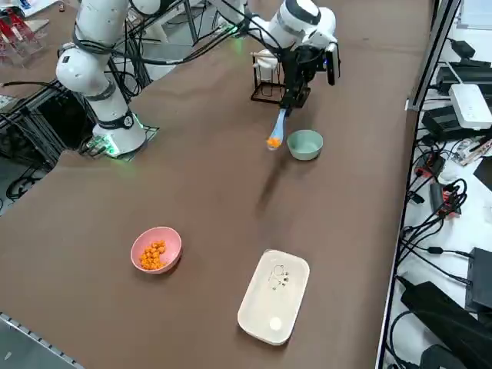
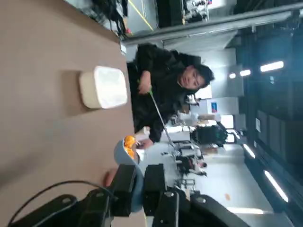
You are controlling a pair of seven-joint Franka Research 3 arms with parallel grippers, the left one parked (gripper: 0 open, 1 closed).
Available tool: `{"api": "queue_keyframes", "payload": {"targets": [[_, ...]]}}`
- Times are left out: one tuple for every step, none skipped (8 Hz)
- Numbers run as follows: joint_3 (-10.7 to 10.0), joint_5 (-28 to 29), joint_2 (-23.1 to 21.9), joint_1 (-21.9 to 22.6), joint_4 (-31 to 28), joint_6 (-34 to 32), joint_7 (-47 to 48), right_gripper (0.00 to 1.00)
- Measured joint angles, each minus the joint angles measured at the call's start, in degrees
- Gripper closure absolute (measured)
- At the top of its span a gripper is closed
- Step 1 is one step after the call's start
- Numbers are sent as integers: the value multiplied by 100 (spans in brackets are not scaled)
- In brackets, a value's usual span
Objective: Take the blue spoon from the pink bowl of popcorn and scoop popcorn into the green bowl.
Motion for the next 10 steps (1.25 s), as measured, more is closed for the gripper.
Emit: {"api": "queue_keyframes", "payload": {"targets": [[4,21,191,221,339,-71,1,88],[8,94,366,420,660,-167,1,88],[11,181,498,589,890,-181,1,88],[12,222,639,732,1096,-173,2,88],[21,270,795,829,1303,-170,3,88],[33,459,907,870,1429,-169,44,88],[35,783,960,866,1495,-136,148,88],[19,1181,969,833,1540,10,287,88],[-9,1576,969,788,1585,223,388,88],[-27,1871,965,731,1625,411,448,88]]}}
